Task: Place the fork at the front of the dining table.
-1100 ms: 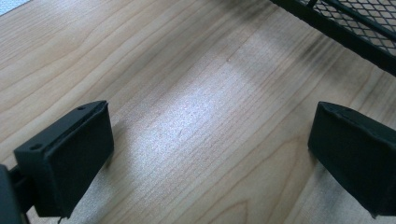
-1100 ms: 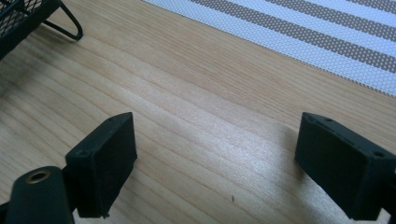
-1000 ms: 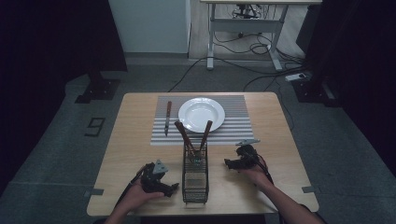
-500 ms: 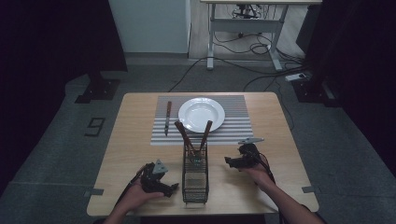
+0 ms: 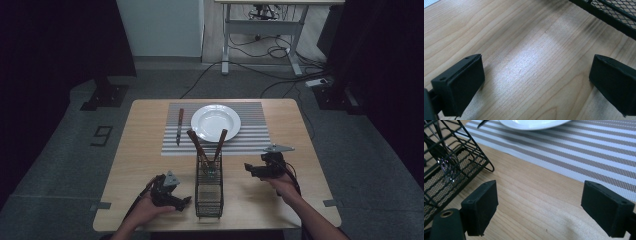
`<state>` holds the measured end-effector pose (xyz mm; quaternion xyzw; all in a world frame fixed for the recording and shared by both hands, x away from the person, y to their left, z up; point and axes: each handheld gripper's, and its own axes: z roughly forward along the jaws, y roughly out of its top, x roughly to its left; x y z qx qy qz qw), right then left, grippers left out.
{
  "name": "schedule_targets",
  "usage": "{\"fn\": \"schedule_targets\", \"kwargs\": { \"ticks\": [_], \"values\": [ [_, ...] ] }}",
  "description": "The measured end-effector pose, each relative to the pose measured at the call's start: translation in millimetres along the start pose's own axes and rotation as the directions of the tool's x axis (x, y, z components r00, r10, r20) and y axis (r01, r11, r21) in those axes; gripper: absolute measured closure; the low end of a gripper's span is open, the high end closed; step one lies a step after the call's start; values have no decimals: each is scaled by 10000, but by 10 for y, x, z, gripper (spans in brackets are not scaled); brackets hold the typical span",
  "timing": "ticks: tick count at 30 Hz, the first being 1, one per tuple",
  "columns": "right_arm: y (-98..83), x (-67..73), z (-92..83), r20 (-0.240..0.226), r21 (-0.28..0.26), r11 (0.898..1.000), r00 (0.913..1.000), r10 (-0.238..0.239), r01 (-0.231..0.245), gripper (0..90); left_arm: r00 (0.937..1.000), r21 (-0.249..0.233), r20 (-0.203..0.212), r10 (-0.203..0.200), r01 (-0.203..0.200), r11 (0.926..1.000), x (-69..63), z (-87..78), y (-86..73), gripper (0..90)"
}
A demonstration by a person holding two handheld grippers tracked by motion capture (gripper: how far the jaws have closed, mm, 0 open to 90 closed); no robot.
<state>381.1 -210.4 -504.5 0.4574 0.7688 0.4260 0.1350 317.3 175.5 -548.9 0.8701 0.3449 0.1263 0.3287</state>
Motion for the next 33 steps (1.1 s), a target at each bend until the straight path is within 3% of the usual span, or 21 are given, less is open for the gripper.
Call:
{"fn": "schedule_targets", "kwargs": {
  "ticks": [4,17,33],
  "values": [
    [28,-21,-42,-312,-286,9995,9994,117,-126,163,10000,-1,2,1,-1,10000,0,0,0,0],
    [122,-66,-187,-263,-941,9956,9996,-40,15,190,10000,4,3,6,-6,10000,1,0,0,0],
    [321,82,-345,-602,-1649,9842,9953,-752,644,225,10000,13,7,12,-12,10000,1,0,0,0]
  ]
}}
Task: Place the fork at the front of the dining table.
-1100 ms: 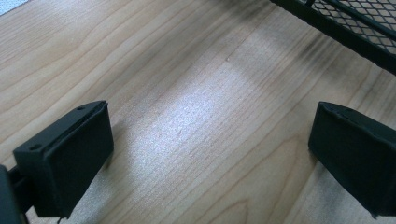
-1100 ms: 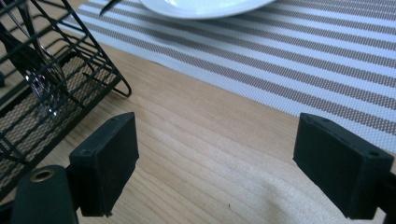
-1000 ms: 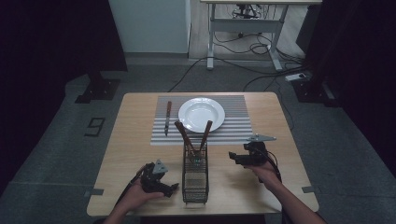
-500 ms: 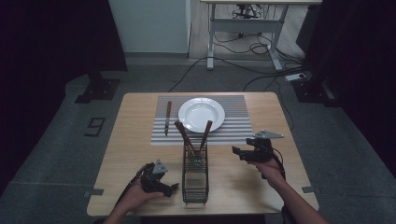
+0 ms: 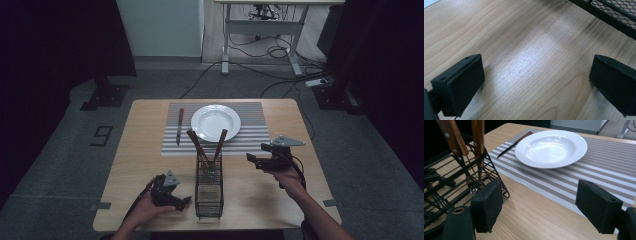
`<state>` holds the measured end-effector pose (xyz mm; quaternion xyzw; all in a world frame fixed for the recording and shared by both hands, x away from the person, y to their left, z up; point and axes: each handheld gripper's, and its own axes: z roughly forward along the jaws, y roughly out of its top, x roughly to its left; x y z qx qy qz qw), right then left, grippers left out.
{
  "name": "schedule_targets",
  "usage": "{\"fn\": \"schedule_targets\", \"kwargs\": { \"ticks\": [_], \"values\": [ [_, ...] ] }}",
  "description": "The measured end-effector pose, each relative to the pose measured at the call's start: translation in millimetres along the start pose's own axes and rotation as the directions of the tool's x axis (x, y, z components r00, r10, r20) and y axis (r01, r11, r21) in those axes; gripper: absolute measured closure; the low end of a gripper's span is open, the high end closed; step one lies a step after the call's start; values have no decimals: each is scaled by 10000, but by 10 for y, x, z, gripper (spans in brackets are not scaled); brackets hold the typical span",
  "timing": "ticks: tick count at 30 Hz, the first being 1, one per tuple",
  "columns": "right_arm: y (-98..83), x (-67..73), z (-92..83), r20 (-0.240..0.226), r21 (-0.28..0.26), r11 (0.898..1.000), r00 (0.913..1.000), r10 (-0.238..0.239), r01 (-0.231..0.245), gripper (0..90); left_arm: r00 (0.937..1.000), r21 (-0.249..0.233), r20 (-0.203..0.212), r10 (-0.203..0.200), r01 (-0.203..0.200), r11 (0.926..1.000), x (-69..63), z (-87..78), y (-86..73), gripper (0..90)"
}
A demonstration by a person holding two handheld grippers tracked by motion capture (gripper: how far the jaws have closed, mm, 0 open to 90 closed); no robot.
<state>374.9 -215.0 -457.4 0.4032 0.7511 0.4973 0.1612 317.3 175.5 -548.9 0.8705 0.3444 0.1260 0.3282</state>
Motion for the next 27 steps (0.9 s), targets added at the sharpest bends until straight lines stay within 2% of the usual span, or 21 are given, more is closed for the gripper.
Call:
{"fn": "schedule_targets", "kwargs": {
  "ticks": [17,27],
  "values": [
    [361,171,40,-595,-401,9981,9971,-482,458,286,10000,-4,0,2,-2,10000,0,0,0,0],
    [549,312,221,-1093,-415,9979,9925,-545,503,319,10000,-1,0,2,-2,10000,0,0,0,0]
  ]
}}
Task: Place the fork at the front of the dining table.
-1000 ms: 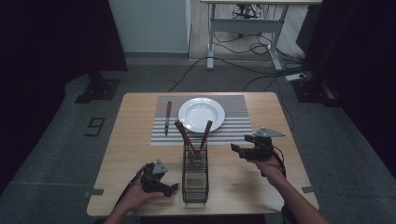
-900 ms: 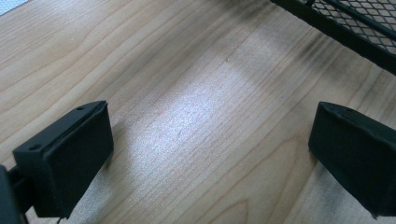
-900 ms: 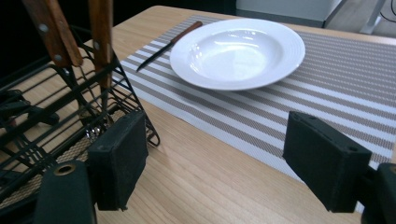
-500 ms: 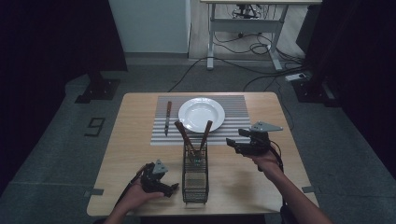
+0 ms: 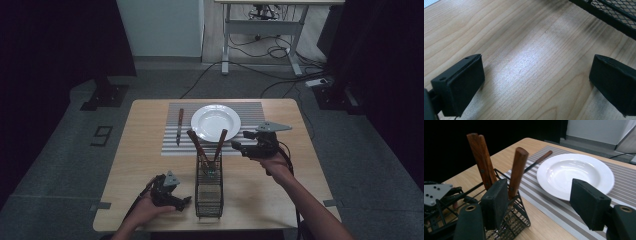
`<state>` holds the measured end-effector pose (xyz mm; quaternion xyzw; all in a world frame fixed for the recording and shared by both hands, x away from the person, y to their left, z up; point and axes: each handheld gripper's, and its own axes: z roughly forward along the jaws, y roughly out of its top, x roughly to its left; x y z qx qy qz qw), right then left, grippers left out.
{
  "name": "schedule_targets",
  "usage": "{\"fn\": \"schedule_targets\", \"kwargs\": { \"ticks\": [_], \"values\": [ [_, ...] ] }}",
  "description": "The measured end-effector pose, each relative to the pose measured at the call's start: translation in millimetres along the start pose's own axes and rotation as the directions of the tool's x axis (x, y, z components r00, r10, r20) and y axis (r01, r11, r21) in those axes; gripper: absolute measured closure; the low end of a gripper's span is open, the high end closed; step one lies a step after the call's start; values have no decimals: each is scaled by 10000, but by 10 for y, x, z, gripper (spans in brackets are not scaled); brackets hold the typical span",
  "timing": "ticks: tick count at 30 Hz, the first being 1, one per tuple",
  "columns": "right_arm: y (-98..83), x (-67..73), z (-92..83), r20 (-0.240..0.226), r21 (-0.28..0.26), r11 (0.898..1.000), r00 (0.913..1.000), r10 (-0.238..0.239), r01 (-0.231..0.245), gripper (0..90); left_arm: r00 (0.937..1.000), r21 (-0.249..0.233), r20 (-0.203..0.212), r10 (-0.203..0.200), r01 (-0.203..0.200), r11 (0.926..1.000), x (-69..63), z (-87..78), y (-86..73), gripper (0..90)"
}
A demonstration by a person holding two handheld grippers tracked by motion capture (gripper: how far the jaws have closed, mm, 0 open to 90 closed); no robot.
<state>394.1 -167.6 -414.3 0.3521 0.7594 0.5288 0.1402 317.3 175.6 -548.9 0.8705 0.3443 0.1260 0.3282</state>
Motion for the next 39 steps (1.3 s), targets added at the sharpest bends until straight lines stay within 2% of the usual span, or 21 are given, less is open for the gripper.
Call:
{"fn": "schedule_targets", "kwargs": {
  "ticks": [4,5,14,19,25,29,34,39],
  "values": [
    [14,35,64,-114,86,9999,9999,-90,91,334,10000,-3,0,-3,3,10000,0,0,0,0],
    [21,50,108,-188,152,9998,9997,-125,127,363,10000,-6,0,-6,6,10000,0,1,0,0],
    [58,92,311,-532,327,9994,9986,-62,80,427,10000,-11,-1,-14,14,10000,0,1,0,0],
    [65,116,403,-588,369,9992,9982,-112,134,462,10000,-14,-1,-14,14,10000,0,1,0,0],
    [81,152,530,-667,556,9985,9978,44,-7,525,10000,-9,-1,-11,11,10000,0,1,0,0],
    [70,166,559,-722,599,9982,9974,48,-5,556,10000,-9,-1,-13,13,10000,0,1,0,0],
    [36,144,554,-776,605,9981,9968,188,-141,667,10000,-20,-9,-18,18,10000,-1,1,0,0],
    [21,127,524,-894,557,9981,9955,303,-254,699,10000,-20,-9,-20,20,10000,-1,1,0,0]
  ]
}}
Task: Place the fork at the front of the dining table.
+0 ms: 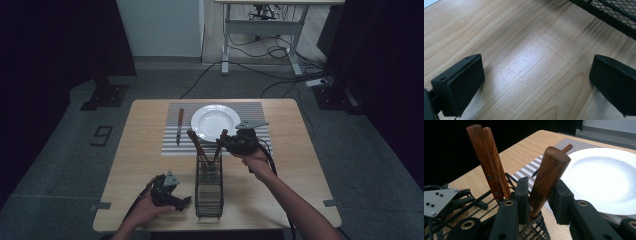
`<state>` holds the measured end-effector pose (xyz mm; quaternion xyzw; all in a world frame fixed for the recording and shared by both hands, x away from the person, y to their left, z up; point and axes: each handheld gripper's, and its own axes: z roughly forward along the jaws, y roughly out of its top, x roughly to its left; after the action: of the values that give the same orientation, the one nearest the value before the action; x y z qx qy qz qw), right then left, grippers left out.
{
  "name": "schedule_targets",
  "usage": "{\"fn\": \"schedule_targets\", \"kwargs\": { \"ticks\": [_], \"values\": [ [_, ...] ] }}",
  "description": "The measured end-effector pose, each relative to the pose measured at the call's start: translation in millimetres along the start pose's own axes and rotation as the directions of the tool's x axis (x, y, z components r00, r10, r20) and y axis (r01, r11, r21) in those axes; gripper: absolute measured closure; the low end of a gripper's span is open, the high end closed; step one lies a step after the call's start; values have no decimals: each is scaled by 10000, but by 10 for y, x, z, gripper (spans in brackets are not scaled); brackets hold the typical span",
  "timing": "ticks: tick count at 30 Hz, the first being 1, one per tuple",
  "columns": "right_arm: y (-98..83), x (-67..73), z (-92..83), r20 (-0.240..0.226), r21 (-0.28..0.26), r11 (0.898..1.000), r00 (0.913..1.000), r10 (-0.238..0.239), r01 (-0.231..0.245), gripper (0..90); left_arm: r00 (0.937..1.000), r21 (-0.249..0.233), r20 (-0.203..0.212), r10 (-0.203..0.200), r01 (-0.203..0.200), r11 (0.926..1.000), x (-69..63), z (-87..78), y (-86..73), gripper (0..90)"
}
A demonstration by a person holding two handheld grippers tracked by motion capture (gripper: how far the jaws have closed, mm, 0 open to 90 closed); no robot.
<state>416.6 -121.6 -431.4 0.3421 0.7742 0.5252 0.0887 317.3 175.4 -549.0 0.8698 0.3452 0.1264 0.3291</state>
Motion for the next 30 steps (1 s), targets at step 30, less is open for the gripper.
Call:
{"fn": "schedule_targets", "kwargs": {
  "ticks": [30],
  "values": [
    [236,136,-396,-861,-1261,9918,9957,-328,218,769,10000,25,1,21,-21,10000,1,-2,0,0]
  ]
}}
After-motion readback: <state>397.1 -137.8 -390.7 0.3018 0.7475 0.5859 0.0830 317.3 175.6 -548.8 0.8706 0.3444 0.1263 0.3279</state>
